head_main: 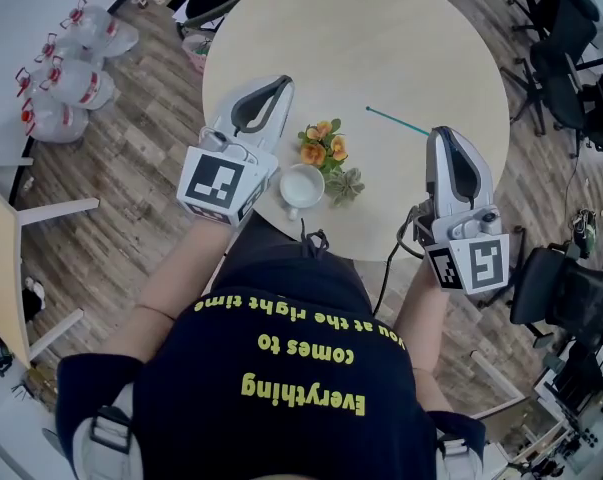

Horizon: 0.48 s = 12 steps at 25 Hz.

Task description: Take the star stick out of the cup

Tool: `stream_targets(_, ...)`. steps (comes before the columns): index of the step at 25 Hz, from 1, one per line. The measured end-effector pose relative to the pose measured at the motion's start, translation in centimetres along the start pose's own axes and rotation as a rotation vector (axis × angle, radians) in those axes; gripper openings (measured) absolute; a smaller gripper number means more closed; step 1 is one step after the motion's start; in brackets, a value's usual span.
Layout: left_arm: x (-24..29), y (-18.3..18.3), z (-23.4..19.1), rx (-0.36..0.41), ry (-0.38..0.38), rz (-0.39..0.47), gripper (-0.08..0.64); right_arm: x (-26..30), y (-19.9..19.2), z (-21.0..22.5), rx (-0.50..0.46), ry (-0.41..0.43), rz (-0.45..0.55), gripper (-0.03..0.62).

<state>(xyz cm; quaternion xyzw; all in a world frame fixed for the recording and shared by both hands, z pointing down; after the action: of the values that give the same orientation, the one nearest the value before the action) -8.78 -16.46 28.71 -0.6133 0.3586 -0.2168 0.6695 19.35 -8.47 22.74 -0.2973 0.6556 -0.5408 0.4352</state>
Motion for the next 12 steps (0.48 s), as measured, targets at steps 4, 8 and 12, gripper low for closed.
stream_targets(4, 0.25, -0.12, 0.06, -0.005, -0.011, 0.006, 0.003, -0.23, -0.30, 0.24, 0.008, -0.020, -0.012, 0.029)
stream_targets(8, 0.56, -0.10, 0.22, -0.005, -0.023, 0.007, 0.003, -0.63, -0.32, 0.53, 0.017, -0.046, -0.001, 0.029)
stream_targets(12, 0.79, -0.25, 0.10, -0.010, -0.031, 0.006, 0.002, -0.71, -0.37, 0.67, 0.021, -0.057, -0.003, 0.029)
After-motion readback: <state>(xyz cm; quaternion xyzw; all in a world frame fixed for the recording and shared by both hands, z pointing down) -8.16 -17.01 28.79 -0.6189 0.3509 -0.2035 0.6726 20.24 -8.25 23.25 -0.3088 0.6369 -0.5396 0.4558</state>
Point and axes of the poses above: the fingertips, and each gripper's own axes: x forward along the fingers, z to its right, y out of its top, the point moved 10 cm from there along -x, backward along the fingers, and after that the axes turned 15 degrees about z, right-handed, at the moved point
